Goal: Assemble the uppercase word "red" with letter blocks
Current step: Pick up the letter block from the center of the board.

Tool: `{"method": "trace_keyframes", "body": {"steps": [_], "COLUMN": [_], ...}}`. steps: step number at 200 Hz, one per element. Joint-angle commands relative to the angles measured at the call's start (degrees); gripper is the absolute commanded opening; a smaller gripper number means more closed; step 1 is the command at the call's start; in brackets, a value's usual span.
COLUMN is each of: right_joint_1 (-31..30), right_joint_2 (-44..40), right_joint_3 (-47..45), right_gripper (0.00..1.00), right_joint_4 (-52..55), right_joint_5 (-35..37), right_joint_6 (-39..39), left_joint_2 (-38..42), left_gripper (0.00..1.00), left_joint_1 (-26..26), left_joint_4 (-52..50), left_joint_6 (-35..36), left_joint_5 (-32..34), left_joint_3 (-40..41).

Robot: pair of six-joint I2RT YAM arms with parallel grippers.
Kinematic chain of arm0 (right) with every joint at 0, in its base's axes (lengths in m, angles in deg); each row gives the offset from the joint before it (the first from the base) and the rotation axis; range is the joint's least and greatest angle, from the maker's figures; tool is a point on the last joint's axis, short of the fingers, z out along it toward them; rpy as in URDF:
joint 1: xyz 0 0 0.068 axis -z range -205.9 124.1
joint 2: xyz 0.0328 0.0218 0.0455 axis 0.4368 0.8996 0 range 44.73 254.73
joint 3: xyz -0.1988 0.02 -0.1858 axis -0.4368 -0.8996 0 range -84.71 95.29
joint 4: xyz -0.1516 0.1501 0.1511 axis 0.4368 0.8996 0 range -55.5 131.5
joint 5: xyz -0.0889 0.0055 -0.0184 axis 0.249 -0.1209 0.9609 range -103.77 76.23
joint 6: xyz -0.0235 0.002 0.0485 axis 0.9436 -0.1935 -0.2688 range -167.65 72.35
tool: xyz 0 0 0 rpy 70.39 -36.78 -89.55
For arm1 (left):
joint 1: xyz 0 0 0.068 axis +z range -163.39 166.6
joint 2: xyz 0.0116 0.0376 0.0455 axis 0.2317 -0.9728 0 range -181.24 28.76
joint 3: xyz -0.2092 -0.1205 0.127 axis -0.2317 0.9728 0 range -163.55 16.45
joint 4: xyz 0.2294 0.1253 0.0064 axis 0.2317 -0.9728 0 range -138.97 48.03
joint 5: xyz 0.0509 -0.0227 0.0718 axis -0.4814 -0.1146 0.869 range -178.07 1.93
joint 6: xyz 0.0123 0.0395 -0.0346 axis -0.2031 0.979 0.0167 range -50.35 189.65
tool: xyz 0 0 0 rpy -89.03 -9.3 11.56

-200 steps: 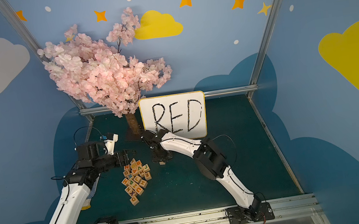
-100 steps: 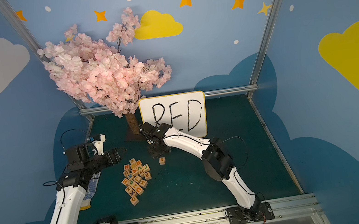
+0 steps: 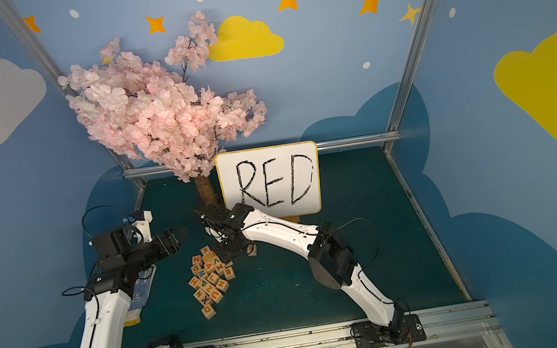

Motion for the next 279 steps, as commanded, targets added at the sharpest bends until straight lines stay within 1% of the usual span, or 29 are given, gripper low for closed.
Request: {"method": "trace_keyframes", "body": {"steps": [1,29,71,184,245,279], "right_joint_1": [-0.63,-0.90,-1.34,-2.03,-1.63,-1.43], "right_joint_2": [1.91,3.75,6.25,11.31,13.16,14.83], "right_joint_3": [1.49,1.58,3.79,9.03,10.68,12.62], "right_gripper": [0.52,0.53,0.53,0.54,0.54,0.52], "right_joint_4": [1.17,1.96,3.59,6.69,8.25,9.08], "right_joint_5": [-2.78,-3.05,-2.95,-3.09,-2.25,-2.25], "right_joint_6": [-3.42,-5.65,-5.53,-5.73,-6.62,-6.79], "left_joint_2": [1.08,2.17,2.25,1.95,1.96,1.86], "left_gripper": [0.78,0.78,0.77,0.76,0.76,0.76], "left_joint_1": [0.14,0.19,0.10,0.07,-0.08,-0.08], "left_joint_4": [1.14,1.35,1.92,1.75,1.67,1.64], "left_joint_6": [-0.12,-0.27,-0.75,-0.66,-0.60,-0.55], "left_joint_5": [-1.69,-1.82,-3.43,-3.88,-3.80,-3.70], "left_joint_3": [0.55,1.10,1.43,1.17,1.08,1.04]}}
